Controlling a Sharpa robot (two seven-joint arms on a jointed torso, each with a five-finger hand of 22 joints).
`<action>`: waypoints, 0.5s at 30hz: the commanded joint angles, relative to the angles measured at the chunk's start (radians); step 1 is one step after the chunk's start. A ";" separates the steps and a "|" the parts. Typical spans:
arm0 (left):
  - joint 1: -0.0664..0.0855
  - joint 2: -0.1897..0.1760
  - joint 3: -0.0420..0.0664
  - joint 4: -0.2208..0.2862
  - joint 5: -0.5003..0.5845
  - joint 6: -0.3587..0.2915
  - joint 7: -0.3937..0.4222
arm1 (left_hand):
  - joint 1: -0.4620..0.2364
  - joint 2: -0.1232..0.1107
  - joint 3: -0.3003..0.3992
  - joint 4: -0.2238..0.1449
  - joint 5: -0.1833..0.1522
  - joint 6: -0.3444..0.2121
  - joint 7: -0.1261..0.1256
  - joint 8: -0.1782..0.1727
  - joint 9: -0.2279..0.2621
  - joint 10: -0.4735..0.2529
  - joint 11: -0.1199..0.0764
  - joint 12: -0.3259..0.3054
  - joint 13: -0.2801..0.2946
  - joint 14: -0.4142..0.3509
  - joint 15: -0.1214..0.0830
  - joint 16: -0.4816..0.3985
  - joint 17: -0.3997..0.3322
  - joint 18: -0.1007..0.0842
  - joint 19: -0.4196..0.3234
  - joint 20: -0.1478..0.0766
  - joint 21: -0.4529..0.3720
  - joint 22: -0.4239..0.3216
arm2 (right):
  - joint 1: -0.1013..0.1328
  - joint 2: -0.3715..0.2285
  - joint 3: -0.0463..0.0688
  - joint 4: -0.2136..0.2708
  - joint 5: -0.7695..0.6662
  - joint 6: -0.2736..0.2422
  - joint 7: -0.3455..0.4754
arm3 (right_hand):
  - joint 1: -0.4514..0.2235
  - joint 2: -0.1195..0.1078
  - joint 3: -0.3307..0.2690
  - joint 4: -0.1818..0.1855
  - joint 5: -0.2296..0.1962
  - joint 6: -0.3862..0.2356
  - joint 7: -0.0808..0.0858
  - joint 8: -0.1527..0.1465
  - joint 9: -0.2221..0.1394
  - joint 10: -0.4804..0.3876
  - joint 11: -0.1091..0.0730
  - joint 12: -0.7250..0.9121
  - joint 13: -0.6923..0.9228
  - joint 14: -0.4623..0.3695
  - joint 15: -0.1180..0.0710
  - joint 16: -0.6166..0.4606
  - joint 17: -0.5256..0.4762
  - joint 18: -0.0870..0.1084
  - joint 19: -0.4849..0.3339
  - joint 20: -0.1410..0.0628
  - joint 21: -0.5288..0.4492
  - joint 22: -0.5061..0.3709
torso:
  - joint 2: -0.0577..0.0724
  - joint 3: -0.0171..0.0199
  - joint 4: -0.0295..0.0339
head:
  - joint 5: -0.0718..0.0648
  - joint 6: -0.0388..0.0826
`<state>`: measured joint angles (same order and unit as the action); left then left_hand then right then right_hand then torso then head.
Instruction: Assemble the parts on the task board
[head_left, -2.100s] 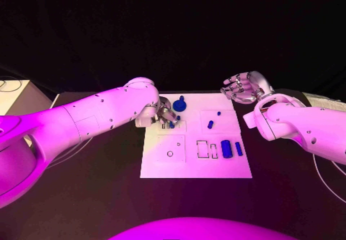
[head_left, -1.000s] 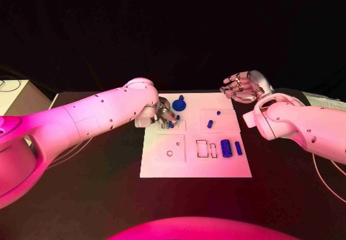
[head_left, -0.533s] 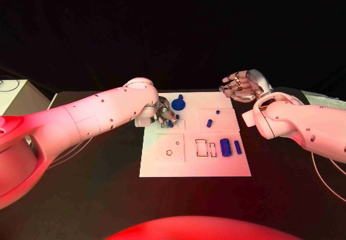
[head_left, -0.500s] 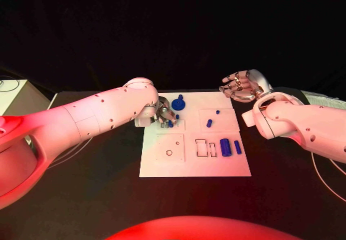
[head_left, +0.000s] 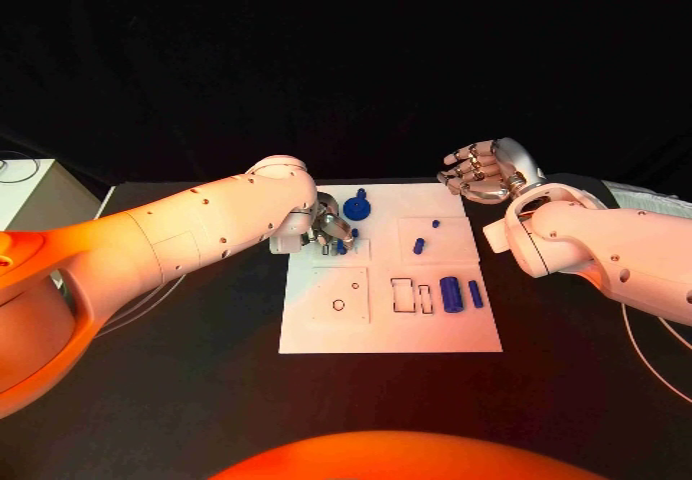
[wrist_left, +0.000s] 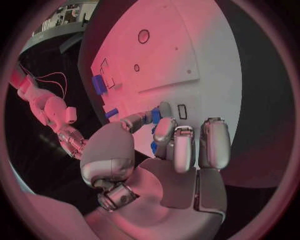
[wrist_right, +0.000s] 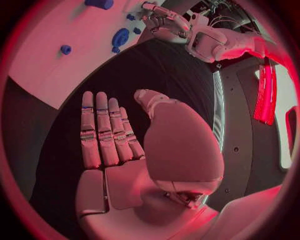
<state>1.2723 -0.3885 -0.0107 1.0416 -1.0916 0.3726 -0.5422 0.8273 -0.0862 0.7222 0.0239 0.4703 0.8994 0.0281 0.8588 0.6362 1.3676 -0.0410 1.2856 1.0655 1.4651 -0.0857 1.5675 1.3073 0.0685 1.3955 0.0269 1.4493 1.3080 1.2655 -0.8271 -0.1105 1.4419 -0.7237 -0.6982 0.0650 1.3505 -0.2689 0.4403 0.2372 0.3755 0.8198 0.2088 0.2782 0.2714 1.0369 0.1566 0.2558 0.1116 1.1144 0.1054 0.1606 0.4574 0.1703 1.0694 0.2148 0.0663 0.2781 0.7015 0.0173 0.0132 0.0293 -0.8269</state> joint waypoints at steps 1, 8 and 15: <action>-0.011 0.005 -0.006 0.001 -0.005 0.005 0.001 | -0.001 -0.010 -0.018 0.011 -0.007 0.003 -0.004 -0.006 0.002 0.005 -0.002 -0.001 0.002 0.106 -0.006 0.003 0.263 -0.010 0.007 0.000 -0.004 0.036 | 0.000 0.001 0.000 0.001 -0.002 0.016 0.015 | -0.006 0.007 -0.003 -0.005 0.004 -0.009 0.023 -0.004 -0.002 0.000 0.005 -0.005 -0.002 -0.001 0.002 -0.004 -0.002 0.013 -0.009 0.001 -0.002 -0.001 | 0.000 -0.0001 0.0001 | -0.002 0.001; -0.011 0.002 -0.006 0.000 -0.008 0.006 0.001 | -0.002 -0.020 -0.061 0.043 -0.007 0.009 -0.005 -0.013 0.004 0.005 -0.002 -0.001 0.004 0.106 -0.006 0.003 0.263 -0.011 0.009 -0.001 -0.004 0.038 | 0.000 0.000 0.000 0.000 -0.001 0.017 0.016 | -0.006 0.007 -0.003 -0.006 0.005 -0.009 0.023 -0.004 -0.002 0.000 0.005 -0.005 -0.002 -0.002 0.003 -0.004 -0.002 0.013 -0.009 0.001 -0.002 -0.002 | 0.000 -0.0004 -0.0007 | -0.003 0.001; -0.011 0.000 -0.007 0.000 -0.010 0.005 0.001 | -0.003 -0.028 -0.087 0.063 -0.007 0.012 -0.005 -0.017 0.005 0.006 -0.002 0.000 0.008 0.106 -0.006 0.003 0.263 -0.011 0.011 -0.001 -0.004 0.039 | 0.000 0.000 0.000 0.000 -0.001 0.018 0.016 | -0.007 0.007 -0.004 -0.006 0.008 -0.010 0.023 -0.004 -0.002 0.000 0.006 -0.005 -0.005 -0.003 0.003 -0.007 -0.005 0.013 -0.011 0.002 -0.003 -0.006 | 0.000 -0.0003 0.0000 | -0.004 0.001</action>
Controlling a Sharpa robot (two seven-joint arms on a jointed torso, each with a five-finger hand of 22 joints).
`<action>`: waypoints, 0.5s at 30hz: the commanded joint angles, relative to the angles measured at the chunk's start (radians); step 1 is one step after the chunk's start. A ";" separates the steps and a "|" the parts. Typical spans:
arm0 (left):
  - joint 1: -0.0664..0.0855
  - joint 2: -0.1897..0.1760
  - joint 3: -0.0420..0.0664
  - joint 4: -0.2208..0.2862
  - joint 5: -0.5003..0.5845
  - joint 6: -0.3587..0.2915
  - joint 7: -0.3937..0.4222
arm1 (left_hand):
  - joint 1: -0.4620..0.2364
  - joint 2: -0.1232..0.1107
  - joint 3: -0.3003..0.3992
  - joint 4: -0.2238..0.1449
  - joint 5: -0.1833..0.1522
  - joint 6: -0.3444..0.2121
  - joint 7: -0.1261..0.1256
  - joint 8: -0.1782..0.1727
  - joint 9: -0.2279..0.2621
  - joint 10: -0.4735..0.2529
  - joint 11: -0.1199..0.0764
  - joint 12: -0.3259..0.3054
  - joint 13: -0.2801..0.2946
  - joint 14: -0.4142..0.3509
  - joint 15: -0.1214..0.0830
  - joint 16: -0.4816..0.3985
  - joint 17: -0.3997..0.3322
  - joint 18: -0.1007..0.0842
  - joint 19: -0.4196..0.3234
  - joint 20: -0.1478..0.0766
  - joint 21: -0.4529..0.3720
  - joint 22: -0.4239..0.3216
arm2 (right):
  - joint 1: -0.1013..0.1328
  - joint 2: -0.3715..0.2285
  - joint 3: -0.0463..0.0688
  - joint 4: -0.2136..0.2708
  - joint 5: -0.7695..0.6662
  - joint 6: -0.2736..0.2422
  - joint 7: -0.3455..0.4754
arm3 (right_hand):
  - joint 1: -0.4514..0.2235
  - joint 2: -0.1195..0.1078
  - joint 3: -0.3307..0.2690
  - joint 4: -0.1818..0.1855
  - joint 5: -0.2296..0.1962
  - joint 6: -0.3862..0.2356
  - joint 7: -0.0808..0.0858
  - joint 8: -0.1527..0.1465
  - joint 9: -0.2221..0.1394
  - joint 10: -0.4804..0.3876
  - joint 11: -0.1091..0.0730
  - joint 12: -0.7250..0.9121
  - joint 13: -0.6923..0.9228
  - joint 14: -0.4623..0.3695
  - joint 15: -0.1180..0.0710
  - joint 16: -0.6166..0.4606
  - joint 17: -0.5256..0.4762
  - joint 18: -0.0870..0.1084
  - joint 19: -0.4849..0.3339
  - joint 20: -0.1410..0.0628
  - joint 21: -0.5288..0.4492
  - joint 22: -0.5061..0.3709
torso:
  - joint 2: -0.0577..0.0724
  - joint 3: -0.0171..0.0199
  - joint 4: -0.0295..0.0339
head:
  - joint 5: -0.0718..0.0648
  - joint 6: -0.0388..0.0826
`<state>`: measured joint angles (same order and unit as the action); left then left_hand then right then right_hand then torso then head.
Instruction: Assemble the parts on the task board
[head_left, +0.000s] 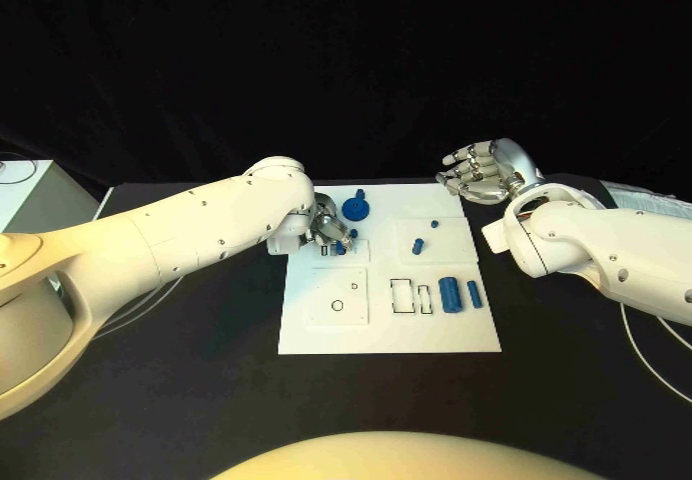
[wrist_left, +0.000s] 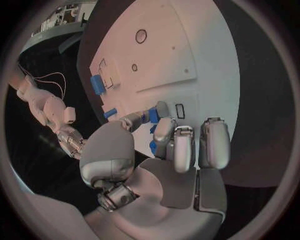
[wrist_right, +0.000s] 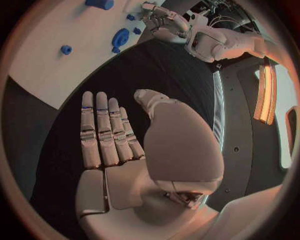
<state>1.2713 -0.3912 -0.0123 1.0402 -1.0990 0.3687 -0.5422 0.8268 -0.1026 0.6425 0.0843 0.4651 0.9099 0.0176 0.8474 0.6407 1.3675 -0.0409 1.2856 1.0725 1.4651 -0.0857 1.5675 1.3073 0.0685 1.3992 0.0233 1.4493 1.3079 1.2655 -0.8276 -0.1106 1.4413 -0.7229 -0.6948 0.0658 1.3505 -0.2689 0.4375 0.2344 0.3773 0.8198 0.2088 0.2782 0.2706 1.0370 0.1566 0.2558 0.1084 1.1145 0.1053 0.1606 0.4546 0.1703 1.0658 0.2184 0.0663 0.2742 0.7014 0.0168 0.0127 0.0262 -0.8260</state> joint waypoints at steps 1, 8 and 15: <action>-0.010 0.003 -0.005 0.002 -0.003 0.009 0.002 | -0.003 -0.014 -0.017 0.011 -0.002 0.003 0.005 -0.007 0.001 0.007 -0.002 0.001 0.002 0.106 -0.006 0.003 0.263 -0.011 0.008 0.002 -0.003 0.040 | 0.000 0.000 0.000 0.000 -0.001 0.015 0.016 | -0.007 0.007 -0.002 -0.003 0.007 -0.010 0.023 -0.004 -0.001 0.000 0.006 -0.005 -0.002 -0.003 0.003 -0.007 -0.002 0.013 -0.007 -0.002 -0.003 -0.002 | 0.000 0.0002 0.0006 | -0.001 0.000; -0.010 0.002 -0.005 0.003 -0.005 0.010 0.002 | -0.001 -0.022 -0.057 0.040 -0.004 0.010 0.004 -0.011 0.004 0.010 -0.003 0.003 0.008 0.106 -0.007 0.003 0.263 -0.012 0.011 0.002 -0.002 0.043 | -0.001 0.000 0.000 0.000 0.000 0.016 0.017 | -0.007 0.007 -0.002 -0.004 0.011 -0.010 0.023 -0.003 -0.001 -0.001 0.006 -0.005 -0.004 -0.003 0.004 -0.008 -0.004 0.013 -0.008 -0.002 -0.002 -0.005 | 0.000 0.0001 0.0005 | -0.001 0.000; -0.010 -0.001 -0.005 0.005 -0.008 0.011 0.003 | 0.002 -0.029 -0.082 0.057 -0.004 0.013 0.004 -0.013 0.005 0.011 -0.004 0.004 0.011 0.106 -0.008 0.003 0.263 -0.012 0.012 0.001 -0.002 0.044 | -0.001 0.000 0.000 0.000 0.000 0.016 0.017 | -0.006 0.008 -0.002 -0.004 0.016 -0.010 0.024 -0.003 -0.002 -0.001 0.006 -0.004 -0.007 -0.002 0.004 -0.010 -0.006 0.013 -0.008 -0.001 -0.002 -0.009 | 0.000 -0.0002 0.0002 | -0.001 0.000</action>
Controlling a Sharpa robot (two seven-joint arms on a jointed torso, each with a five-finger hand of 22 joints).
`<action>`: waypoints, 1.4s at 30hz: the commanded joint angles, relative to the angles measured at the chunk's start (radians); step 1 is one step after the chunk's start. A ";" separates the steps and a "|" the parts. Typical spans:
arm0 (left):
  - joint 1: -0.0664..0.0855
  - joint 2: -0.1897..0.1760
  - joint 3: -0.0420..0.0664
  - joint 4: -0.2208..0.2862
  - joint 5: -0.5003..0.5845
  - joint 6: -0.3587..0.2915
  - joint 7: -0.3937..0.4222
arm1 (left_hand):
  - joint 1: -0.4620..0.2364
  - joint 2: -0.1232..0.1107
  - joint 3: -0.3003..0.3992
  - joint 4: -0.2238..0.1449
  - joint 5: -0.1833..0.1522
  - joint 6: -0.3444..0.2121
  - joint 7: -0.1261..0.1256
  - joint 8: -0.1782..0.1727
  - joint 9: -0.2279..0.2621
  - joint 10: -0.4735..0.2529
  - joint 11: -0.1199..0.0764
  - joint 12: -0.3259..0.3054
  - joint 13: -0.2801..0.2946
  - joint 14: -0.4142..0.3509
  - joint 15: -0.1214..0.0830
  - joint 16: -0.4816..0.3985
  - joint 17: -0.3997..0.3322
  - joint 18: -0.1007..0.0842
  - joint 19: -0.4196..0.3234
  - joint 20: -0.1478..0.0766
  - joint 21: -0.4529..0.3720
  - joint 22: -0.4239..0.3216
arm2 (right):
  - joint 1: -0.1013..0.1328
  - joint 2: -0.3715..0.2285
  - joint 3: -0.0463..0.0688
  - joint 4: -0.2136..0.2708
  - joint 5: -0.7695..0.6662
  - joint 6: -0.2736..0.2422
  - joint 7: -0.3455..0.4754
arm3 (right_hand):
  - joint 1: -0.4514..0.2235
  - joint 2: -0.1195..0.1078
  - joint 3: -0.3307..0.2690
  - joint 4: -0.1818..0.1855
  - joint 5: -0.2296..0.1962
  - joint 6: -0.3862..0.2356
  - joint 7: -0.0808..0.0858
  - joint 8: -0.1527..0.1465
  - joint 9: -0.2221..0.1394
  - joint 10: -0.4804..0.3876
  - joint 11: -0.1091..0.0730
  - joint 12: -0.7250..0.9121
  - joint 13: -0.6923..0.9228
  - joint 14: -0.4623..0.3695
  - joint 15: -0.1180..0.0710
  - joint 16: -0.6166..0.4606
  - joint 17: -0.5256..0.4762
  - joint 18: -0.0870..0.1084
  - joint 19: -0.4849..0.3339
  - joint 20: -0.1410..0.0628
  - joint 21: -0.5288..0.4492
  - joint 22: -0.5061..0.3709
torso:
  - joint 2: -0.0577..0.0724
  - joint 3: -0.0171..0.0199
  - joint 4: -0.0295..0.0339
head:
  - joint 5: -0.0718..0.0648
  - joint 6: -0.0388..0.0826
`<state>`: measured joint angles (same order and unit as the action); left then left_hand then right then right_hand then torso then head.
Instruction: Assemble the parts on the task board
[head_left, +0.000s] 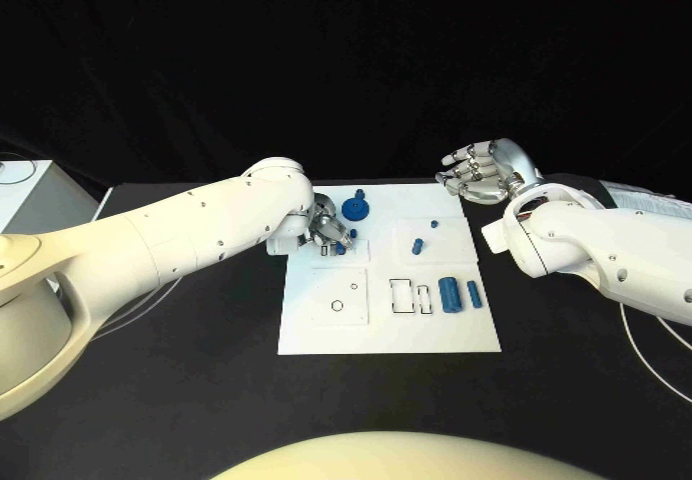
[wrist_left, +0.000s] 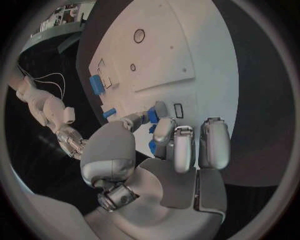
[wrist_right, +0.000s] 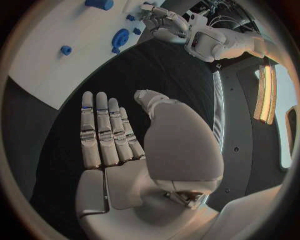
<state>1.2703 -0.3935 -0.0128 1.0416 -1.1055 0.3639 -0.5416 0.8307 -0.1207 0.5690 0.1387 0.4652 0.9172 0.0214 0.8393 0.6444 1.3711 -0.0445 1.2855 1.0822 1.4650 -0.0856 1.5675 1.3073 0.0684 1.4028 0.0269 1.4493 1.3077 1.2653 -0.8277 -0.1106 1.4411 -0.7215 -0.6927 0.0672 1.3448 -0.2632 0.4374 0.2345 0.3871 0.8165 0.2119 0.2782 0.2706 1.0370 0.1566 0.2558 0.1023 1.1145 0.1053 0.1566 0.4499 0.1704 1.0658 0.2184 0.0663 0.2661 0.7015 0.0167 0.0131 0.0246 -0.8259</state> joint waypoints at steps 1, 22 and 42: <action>-0.009 0.001 -0.005 0.003 -0.002 0.016 0.002 | -0.001 -0.011 -0.011 0.004 -0.004 0.006 0.000 -0.005 0.002 0.007 0.000 0.003 0.001 0.106 -0.008 0.003 0.263 -0.012 0.008 -0.003 -0.002 0.045 | 0.000 0.000 0.000 0.000 -0.001 0.014 0.016 | -0.001 0.002 -0.002 -0.005 0.008 -0.007 0.020 -0.003 -0.002 -0.001 0.006 -0.004 -0.002 -0.002 0.004 -0.007 -0.002 0.013 -0.008 -0.001 -0.002 -0.002 | 0.000 -0.0001 -0.0004 | 0.001 0.000; -0.009 -0.015 -0.004 0.016 -0.011 0.003 0.004 | 0.044 -0.036 -0.122 0.088 -0.120 0.014 -0.002 -0.017 0.009 0.010 -0.002 0.002 0.007 0.106 -0.009 0.003 0.263 -0.013 0.011 -0.004 -0.003 0.048 | -0.001 -0.001 0.000 0.000 0.000 0.016 0.019 | -0.002 0.002 -0.002 -0.005 0.010 -0.007 0.021 -0.003 -0.002 -0.001 0.006 -0.004 -0.003 -0.002 0.004 -0.007 -0.002 0.013 -0.008 -0.001 -0.002 -0.004 | 0.000 0.0001 0.0000 | -0.001 -0.001; 0.000 -0.102 0.071 0.125 0.018 -0.035 0.008 | 0.078 -0.050 -0.148 0.113 -0.129 -0.003 0.003 -0.026 0.012 -0.014 0.003 -0.027 -0.035 0.106 -0.007 0.003 0.263 -0.006 -0.008 -0.004 -0.019 0.023 | -0.001 -0.006 -0.001 -0.004 0.002 0.012 0.021 | -0.004 0.001 -0.004 -0.004 0.014 -0.008 0.021 -0.003 -0.002 -0.001 0.007 -0.004 -0.005 -0.001 0.004 -0.009 -0.004 0.013 -0.008 0.000 -0.002 -0.007 | -0.002 0.0004 0.0015 | -0.002 0.020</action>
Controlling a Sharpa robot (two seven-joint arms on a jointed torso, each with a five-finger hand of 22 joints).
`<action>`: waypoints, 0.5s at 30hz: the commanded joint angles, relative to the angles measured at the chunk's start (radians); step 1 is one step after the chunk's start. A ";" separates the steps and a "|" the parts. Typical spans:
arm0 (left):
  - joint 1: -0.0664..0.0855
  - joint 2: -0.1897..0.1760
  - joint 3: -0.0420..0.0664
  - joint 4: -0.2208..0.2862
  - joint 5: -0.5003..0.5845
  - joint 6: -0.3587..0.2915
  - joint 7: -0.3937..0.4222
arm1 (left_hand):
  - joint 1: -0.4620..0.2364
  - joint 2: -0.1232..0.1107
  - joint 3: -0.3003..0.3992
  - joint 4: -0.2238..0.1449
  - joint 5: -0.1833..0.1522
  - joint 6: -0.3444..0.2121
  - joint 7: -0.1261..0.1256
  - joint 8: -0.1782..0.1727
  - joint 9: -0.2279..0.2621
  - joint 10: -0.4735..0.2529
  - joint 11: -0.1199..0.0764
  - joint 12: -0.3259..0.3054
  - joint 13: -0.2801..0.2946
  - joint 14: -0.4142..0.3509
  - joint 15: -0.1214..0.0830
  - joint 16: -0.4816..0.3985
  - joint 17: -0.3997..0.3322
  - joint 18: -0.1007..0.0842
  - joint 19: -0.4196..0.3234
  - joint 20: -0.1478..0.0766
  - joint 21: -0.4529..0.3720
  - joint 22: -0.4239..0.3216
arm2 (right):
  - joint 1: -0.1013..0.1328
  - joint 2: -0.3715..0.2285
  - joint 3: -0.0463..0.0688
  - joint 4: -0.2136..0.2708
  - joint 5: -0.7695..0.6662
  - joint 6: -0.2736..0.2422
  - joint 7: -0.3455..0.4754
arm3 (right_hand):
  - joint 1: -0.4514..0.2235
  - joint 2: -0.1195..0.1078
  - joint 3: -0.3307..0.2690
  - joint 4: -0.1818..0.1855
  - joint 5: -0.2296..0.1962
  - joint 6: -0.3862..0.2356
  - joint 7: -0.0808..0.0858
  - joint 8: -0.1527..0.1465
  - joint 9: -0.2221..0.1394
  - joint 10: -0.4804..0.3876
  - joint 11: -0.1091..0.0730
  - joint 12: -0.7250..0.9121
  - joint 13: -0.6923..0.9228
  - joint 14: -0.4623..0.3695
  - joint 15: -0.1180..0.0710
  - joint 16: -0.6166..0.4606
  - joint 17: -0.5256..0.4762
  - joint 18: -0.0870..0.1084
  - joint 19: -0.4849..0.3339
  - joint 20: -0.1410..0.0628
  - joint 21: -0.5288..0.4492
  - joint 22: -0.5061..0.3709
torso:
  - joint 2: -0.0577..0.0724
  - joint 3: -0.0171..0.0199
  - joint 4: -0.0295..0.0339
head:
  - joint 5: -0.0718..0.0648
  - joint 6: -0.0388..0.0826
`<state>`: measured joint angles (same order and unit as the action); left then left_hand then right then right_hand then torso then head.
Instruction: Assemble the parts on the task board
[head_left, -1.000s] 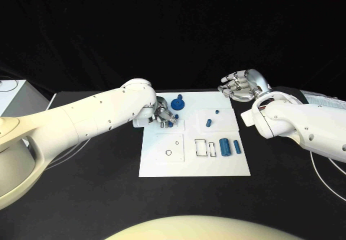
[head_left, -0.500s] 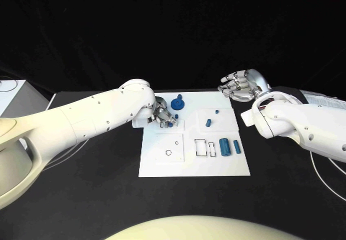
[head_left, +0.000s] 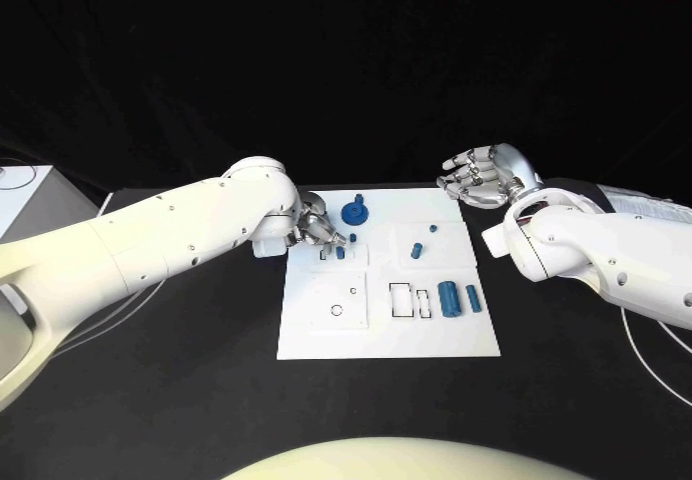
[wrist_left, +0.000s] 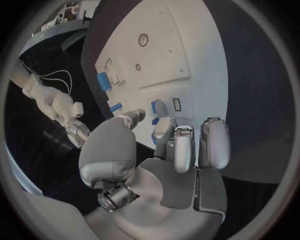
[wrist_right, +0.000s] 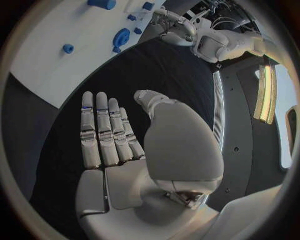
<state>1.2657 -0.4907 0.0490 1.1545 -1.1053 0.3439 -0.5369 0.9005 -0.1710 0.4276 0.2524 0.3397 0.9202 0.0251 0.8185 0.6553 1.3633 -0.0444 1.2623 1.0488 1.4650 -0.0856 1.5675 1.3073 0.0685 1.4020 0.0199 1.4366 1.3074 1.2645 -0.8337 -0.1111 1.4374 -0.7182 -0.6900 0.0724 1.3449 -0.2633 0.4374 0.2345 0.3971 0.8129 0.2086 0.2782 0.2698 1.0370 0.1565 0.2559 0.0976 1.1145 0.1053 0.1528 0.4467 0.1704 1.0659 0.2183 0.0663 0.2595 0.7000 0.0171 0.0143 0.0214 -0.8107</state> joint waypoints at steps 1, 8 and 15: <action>0.007 -0.010 0.019 0.017 0.015 -0.020 0.004 | 0.012 0.000 -0.009 0.003 -0.004 -0.009 0.001 -0.006 0.002 -0.010 0.003 -0.009 -0.009 0.105 -0.006 0.003 0.262 -0.005 -0.012 0.003 -0.010 0.017 | -0.001 -0.001 0.000 -0.001 -0.001 0.010 0.016 | -0.004 0.001 -0.004 -0.004 0.004 -0.004 0.024 -0.003 -0.001 -0.001 0.007 -0.004 -0.001 -0.001 0.005 -0.005 -0.001 0.013 -0.008 0.000 -0.002 -0.001 | 0.000 0.0000 0.0004 | 0.001 0.006; 0.024 -0.030 0.059 0.000 0.023 -0.028 0.006 | 0.078 0.012 -0.029 0.037 0.001 -0.080 0.038 -0.084 -0.030 -0.078 0.035 -0.076 -0.114 0.093 0.018 -0.017 0.223 0.003 -0.039 0.019 -0.036 -0.017 | -0.001 -0.003 0.000 -0.001 -0.001 0.008 0.015 | -0.005 0.000 -0.006 -0.004 0.005 -0.005 0.025 -0.002 -0.001 -0.001 0.007 -0.004 -0.003 -0.002 0.005 -0.007 -0.003 0.013 -0.009 0.000 -0.002 -0.004 | 0.002 0.0004 0.0003 | 0.002 0.019; 0.031 -0.029 0.068 -0.063 0.034 -0.061 0.012 | 0.123 0.018 -0.042 0.033 0.007 -0.100 0.059 -0.136 -0.064 -0.107 0.054 -0.104 -0.155 0.088 0.036 -0.025 0.207 0.006 -0.047 0.033 -0.044 -0.027 | -0.001 -0.006 0.000 0.002 -0.001 0.008 0.015 | -0.005 0.000 -0.006 -0.004 0.005 -0.005 0.025 -0.002 -0.001 -0.001 0.007 -0.004 -0.003 -0.002 0.005 -0.007 -0.003 0.013 -0.009 0.000 -0.002 -0.004 | 0.005 -0.0013 -0.0008 | 0.001 0.031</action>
<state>1.2945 -0.5230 0.1158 1.1009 -1.0874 0.3124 -0.5354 1.0173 -0.1535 0.3890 0.2882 0.3420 0.8236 0.0821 0.6855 0.5936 1.2607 0.0079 1.1615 0.8942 1.4684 -0.0567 1.5443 1.3073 0.0684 1.3554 0.0450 1.3990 1.2814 1.2644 -0.8390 -0.1114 1.4371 -0.7174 -0.6902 0.0733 1.3449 -0.2633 0.4346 0.2318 0.3971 0.8129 0.2086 0.2782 0.2699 1.0370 0.1565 0.2559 0.0957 1.1145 0.1053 0.1528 0.4450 0.1703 1.0659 0.2183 0.0663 0.2568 0.7034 0.0165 0.0139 0.0235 -0.7842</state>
